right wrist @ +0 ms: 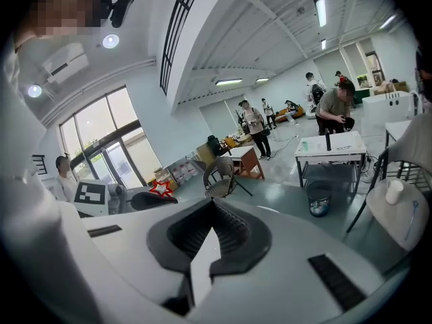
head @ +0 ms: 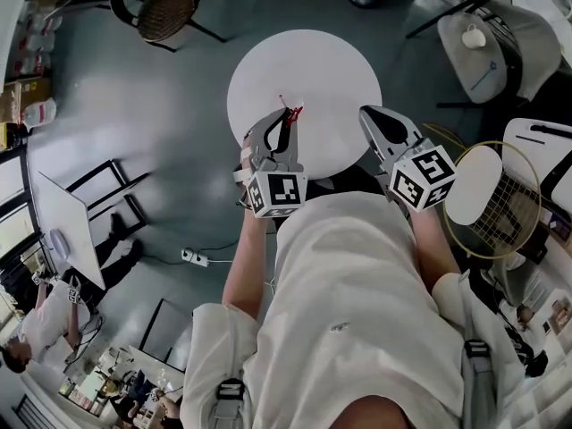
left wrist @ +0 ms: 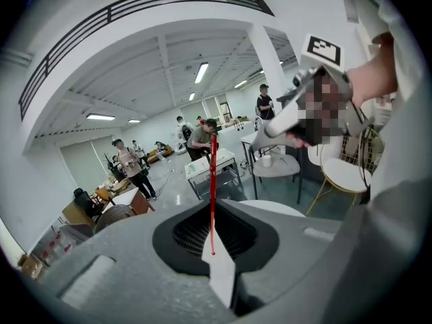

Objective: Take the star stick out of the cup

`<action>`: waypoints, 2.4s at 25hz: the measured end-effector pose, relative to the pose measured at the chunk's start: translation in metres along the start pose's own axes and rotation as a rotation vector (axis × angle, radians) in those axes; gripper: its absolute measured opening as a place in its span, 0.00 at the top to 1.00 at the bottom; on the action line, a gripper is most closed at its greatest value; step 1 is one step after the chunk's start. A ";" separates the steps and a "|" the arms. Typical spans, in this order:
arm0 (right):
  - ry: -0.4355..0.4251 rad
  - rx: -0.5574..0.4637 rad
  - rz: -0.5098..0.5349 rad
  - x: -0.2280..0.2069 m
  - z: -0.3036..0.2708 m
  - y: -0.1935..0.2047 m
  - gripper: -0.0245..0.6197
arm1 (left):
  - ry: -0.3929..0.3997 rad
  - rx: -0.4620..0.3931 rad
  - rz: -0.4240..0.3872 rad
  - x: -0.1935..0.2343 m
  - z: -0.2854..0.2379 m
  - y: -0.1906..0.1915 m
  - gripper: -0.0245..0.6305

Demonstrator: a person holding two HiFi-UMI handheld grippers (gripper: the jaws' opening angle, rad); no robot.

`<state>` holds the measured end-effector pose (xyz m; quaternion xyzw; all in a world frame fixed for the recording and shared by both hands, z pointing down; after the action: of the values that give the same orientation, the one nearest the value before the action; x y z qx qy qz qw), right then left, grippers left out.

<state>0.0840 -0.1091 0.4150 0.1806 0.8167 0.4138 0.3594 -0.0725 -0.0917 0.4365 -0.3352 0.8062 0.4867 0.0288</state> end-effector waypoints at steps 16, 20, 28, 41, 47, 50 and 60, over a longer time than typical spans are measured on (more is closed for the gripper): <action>-0.043 -0.019 0.060 0.015 -0.005 -0.014 0.95 | -0.045 -0.271 0.375 0.034 0.059 -0.041 0.93; -0.055 -0.023 0.069 0.019 -0.004 -0.014 0.95 | -0.073 -0.374 0.440 0.037 0.076 -0.045 0.93; -0.072 -0.026 0.079 0.028 -0.007 -0.017 0.95 | -0.032 -0.464 0.662 0.045 0.091 -0.035 0.93; -0.075 -0.017 0.065 0.028 -0.013 -0.017 0.95 | -0.008 -0.479 0.841 0.059 0.093 -0.016 0.93; -0.076 0.002 0.024 0.023 -0.021 -0.005 0.95 | -0.020 -0.458 0.880 0.060 0.095 -0.009 0.93; -0.075 -0.003 0.022 0.023 -0.024 -0.005 0.95 | -0.016 -0.464 0.891 0.061 0.096 -0.009 0.93; -0.042 -0.047 0.030 0.072 -0.013 0.003 0.95 | 0.060 -0.517 0.916 0.064 0.138 0.001 0.93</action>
<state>0.0259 -0.0719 0.3912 0.1932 0.7963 0.4343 0.3741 -0.1611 -0.0130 0.3412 0.0416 0.7243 0.6226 -0.2934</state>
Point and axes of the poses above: the fingertips, and each gripper's own axes: z backward along the fingers, x to its left, y out of its underside, the point moved 3 cm from there along z, backward along the fingers, and after that the axes turned 1 degree about x, right-handed, at the moved point
